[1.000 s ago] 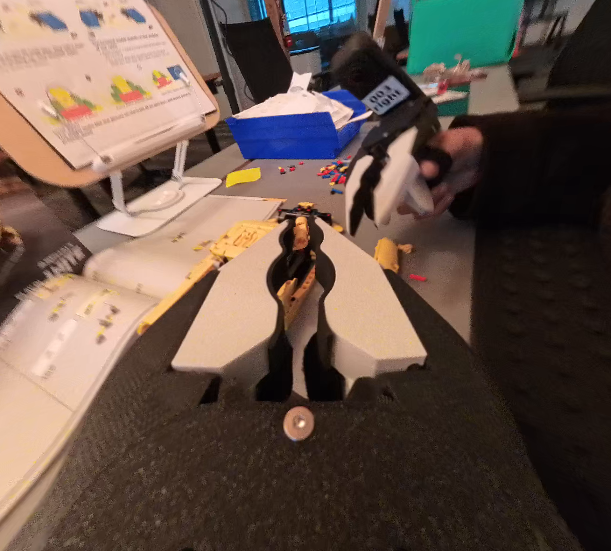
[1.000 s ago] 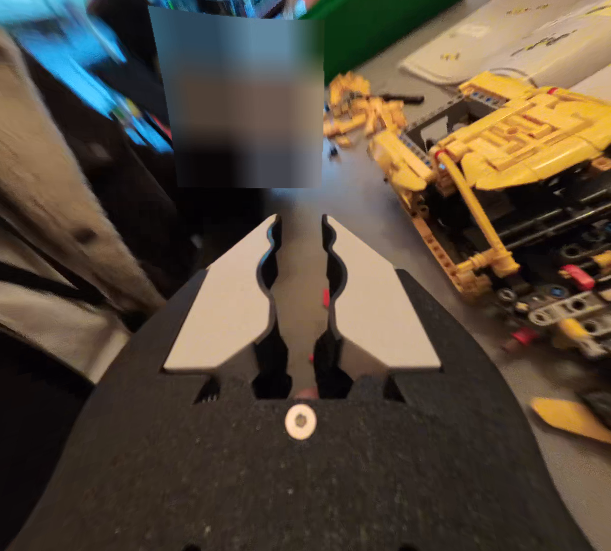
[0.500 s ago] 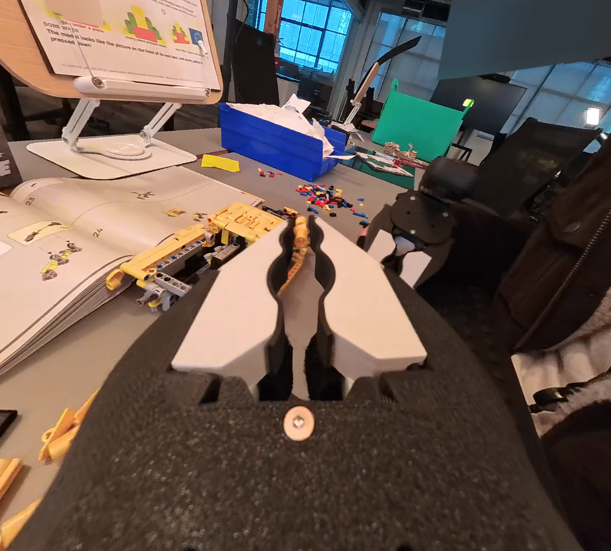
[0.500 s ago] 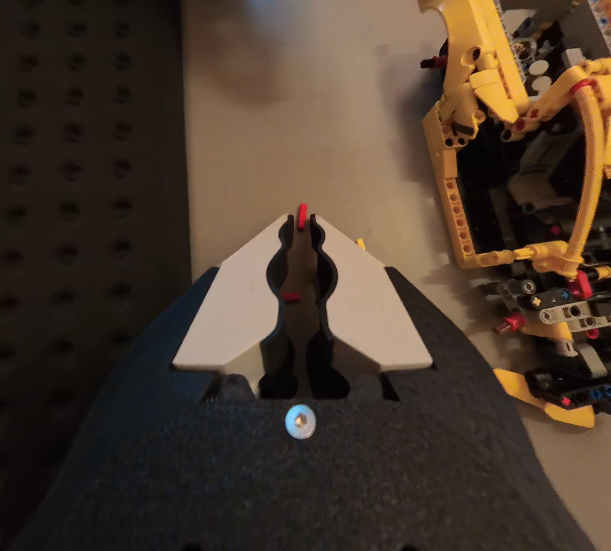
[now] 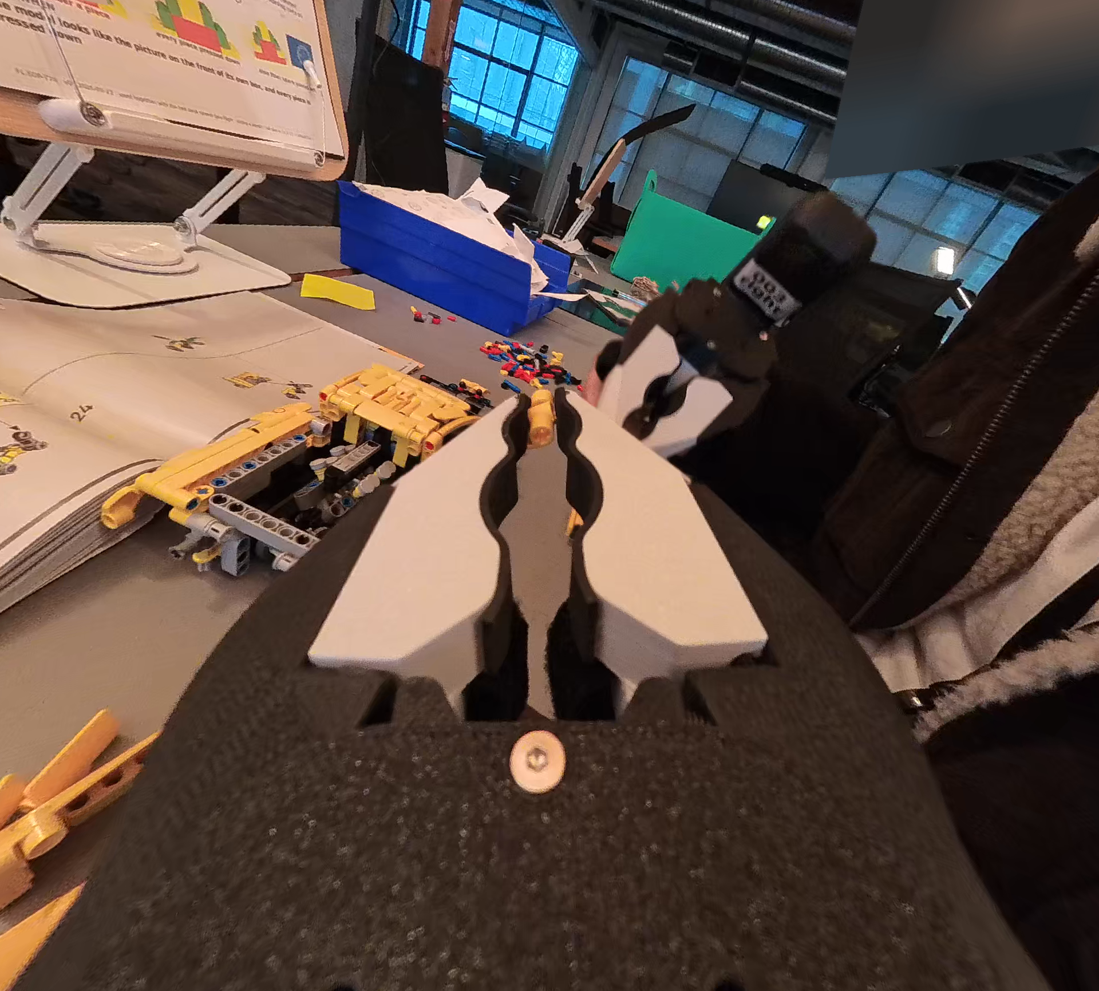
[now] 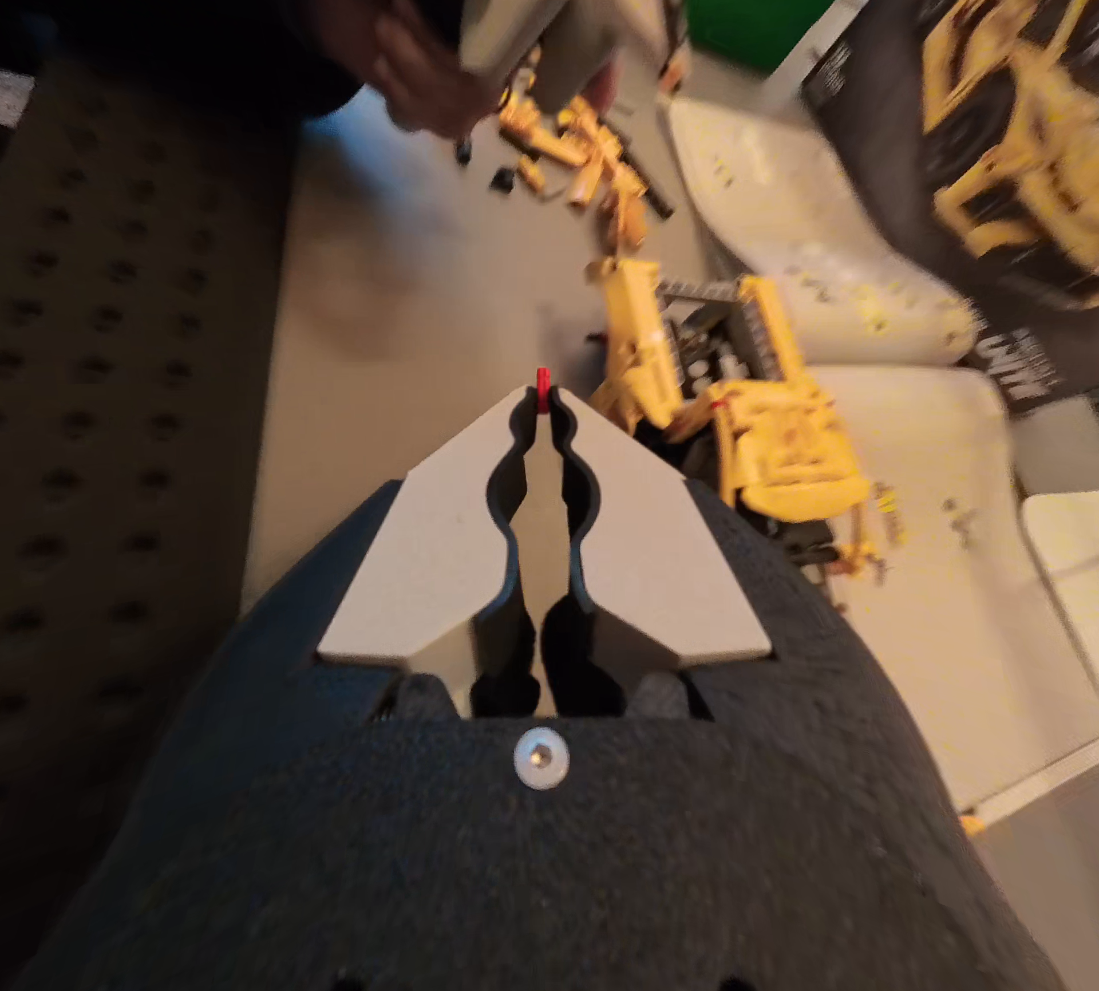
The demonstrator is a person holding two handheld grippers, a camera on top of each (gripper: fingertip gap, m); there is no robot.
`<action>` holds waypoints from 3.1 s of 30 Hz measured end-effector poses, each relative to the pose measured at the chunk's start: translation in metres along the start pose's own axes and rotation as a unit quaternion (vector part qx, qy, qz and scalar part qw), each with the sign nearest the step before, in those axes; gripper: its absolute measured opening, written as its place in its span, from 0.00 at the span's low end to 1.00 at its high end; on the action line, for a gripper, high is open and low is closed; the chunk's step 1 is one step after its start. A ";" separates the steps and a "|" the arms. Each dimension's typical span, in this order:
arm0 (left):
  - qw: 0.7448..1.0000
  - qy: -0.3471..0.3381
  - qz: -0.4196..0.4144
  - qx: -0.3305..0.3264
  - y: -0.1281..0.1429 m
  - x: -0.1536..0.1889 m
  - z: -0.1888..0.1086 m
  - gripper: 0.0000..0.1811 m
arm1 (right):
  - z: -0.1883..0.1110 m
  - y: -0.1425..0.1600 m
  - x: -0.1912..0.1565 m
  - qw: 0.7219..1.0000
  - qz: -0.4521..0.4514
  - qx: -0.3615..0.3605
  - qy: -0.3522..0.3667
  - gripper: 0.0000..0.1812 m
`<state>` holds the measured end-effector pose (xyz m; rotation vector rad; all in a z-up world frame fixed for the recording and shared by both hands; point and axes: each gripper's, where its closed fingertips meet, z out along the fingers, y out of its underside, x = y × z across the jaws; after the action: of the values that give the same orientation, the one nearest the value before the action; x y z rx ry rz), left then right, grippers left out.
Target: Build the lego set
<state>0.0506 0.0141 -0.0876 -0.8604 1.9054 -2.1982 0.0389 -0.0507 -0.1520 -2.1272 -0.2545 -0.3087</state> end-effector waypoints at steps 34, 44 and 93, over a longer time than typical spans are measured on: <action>0.989 0.061 0.059 -0.120 0.051 0.029 0.020 0.05 | 0.004 -0.038 -0.007 0.993 -0.115 -0.015 -0.021 0.01; 0.987 0.126 -0.016 -0.098 0.045 0.043 0.018 0.04 | -0.004 -0.049 -0.016 0.993 -0.071 0.062 -0.064 0.01; 0.956 0.243 -0.158 -0.038 0.019 0.061 0.010 0.05 | -0.022 -0.073 -0.019 0.978 -0.090 0.186 -0.020 0.02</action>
<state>-0.0005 -0.0251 -0.0837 -0.7238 2.2000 -2.7525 -0.0038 -0.0310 -0.0887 -1.7445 -0.4915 -0.2985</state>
